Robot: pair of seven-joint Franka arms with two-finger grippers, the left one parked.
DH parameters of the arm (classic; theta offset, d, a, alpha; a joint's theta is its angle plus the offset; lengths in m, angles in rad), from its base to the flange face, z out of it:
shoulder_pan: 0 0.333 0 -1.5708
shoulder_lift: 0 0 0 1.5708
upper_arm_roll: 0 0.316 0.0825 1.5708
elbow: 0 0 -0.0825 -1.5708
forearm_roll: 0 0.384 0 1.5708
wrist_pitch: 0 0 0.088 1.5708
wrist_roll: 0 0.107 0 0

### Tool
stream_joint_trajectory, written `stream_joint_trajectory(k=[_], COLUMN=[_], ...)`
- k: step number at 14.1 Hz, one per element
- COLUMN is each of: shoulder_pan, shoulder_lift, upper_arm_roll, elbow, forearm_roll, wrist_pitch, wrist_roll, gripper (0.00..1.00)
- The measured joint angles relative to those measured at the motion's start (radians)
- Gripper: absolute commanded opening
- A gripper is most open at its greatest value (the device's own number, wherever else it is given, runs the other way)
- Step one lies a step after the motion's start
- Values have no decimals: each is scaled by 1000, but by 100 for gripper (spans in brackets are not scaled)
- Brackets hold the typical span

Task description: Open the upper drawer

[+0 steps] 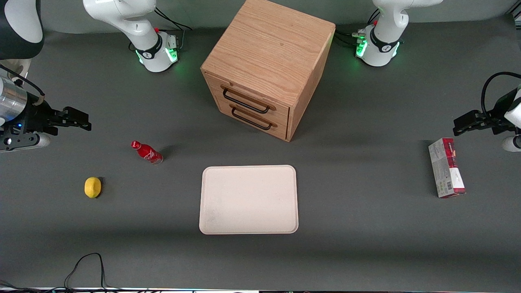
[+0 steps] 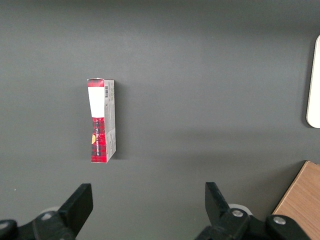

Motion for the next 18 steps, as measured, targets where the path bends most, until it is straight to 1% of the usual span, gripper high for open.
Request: stream_joint_trajectory(k=[4,6,10,14,16,18], shoulder_pan=[3,6,7,17,28,33], shoulder_lift=[0,0,1,5,15,28], upper_arm_roll=[0,0,0,4,9,10], elbow=[5,10,10,10,12,15], forearm_roll=[0,0,0,1,21,74], wrist_pitch=[-6,-33,-60,-63,-63,-63], wrist_roll=[-1,-3,-88,-106,-106,-106], gripper=[100,100,100,100,100,100])
